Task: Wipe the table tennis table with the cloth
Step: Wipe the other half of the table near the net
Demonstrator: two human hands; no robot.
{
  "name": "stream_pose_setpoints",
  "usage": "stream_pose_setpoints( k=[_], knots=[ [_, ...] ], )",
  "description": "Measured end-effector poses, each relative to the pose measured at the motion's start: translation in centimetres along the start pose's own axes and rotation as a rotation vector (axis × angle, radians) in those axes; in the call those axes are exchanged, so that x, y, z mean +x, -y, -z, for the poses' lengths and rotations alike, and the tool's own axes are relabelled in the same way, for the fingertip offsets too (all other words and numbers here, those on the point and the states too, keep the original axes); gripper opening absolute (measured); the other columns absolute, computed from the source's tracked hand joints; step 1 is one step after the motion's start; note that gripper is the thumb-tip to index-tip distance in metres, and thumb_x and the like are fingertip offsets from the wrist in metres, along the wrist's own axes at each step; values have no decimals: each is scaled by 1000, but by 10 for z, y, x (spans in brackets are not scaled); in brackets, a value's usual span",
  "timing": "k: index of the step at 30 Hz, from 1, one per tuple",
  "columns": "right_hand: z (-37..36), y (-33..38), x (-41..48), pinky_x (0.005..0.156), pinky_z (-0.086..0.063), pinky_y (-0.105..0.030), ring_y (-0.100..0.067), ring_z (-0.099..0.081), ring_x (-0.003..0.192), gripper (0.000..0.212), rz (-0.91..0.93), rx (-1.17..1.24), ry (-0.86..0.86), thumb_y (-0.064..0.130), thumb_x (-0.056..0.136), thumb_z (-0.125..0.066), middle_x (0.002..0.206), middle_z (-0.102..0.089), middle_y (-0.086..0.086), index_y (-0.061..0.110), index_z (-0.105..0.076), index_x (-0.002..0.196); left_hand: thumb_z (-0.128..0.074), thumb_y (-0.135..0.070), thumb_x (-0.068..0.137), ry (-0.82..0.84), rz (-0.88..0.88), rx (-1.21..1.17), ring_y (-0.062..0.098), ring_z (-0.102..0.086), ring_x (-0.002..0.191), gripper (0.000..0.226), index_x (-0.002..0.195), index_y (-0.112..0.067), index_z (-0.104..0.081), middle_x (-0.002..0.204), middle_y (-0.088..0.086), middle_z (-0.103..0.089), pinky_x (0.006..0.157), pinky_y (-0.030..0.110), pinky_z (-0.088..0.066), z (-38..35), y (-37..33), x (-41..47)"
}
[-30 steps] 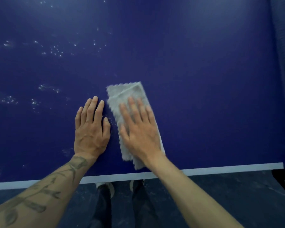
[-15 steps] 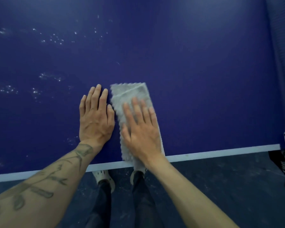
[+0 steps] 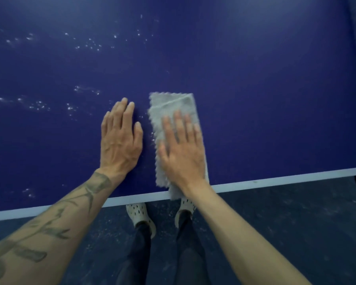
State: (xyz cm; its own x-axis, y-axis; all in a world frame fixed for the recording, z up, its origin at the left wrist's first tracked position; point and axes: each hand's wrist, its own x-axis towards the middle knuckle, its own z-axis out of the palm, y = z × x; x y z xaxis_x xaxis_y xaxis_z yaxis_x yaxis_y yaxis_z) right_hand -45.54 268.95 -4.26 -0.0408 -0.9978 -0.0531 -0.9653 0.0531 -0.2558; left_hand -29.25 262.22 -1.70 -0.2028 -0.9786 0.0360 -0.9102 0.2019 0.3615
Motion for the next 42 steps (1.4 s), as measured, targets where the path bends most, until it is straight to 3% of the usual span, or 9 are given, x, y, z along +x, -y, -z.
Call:
stream_pose_setpoints(
  k=[3, 7, 11, 16, 19, 26, 33, 38, 42],
  knots=[
    [1, -12, -31, 133, -11, -52, -26, 0, 166, 70, 132, -22, 24, 48, 112, -33, 179, 3, -8, 18, -10, 171, -35, -28, 109, 19, 18, 41, 34, -29, 155, 54, 157, -4, -38, 167, 16, -32, 129, 50, -18, 13, 31, -2],
    [17, -55, -28, 133, -9, -52, -24, 3, 165, 69, -157, -51, 18, 46, 112, -28, 179, 7, -6, 19, -5, 171, -35, -28, 108, 30, 36, 77, 36, -28, 155, 55, 157, -4, -37, 167, 17, -31, 128, 53, -19, 31, 64, -2],
    [12, -18, 15, 133, -6, -52, -25, 8, 165, 69, -313, -18, -29, 47, 111, -21, 179, 10, -6, 21, 1, 171, -35, -29, 108, 39, 18, 120, 36, -27, 155, 56, 158, -4, -36, 168, 18, -29, 130, 52, -16, 40, 91, 2],
    [-20, 78, 16, 134, -7, -51, -27, 4, 165, 70, -9, 18, -3, 45, 112, -32, 179, 6, -8, 19, -6, 171, -33, -30, 108, 36, 15, 136, 34, -24, 157, 57, 160, -7, -34, 169, 15, -28, 130, 50, -14, 38, 112, 5],
    [-15, 58, 1, 133, -9, -52, -25, 2, 165, 70, 100, -12, 22, 46, 112, -32, 179, 6, -8, 16, -8, 171, -35, -30, 107, 19, 20, 118, 31, -23, 158, 57, 160, -9, -34, 169, 13, -28, 131, 49, -13, 37, 113, 5],
    [3, 38, 39, 133, -5, -52, -25, 7, 165, 69, -347, -43, -17, 48, 111, -19, 179, 9, -8, 19, 0, 171, -35, -29, 108, -2, 8, 116, 30, -24, 158, 55, 159, -9, -37, 168, 13, -30, 131, 49, -14, 34, 119, 5],
    [-28, 115, 0, 133, -14, -52, -25, 0, 166, 69, 133, 4, 42, 45, 112, -34, 179, 2, -6, 22, -10, 171, -33, -27, 108, -12, -8, 126, 28, -23, 159, 54, 159, -9, -35, 169, 12, -28, 131, 47, -14, 31, 122, 6],
    [-3, 49, 11, 133, -9, -52, -22, 5, 165, 69, -187, -57, 54, 48, 111, -22, 179, 7, -5, 22, -4, 171, -32, -28, 108, -10, 0, 127, 28, -23, 159, 55, 159, -10, -35, 169, 11, -29, 131, 49, -14, 32, 123, 6],
    [-10, 85, 57, 133, -6, -52, -26, 7, 165, 69, -298, -53, -16, 47, 111, -20, 179, 9, -9, 20, 0, 171, -31, -28, 108, -7, -6, 135, 28, -23, 159, 55, 159, -9, -36, 169, 12, -29, 131, 48, -14, 31, 123, 6]
  ],
)
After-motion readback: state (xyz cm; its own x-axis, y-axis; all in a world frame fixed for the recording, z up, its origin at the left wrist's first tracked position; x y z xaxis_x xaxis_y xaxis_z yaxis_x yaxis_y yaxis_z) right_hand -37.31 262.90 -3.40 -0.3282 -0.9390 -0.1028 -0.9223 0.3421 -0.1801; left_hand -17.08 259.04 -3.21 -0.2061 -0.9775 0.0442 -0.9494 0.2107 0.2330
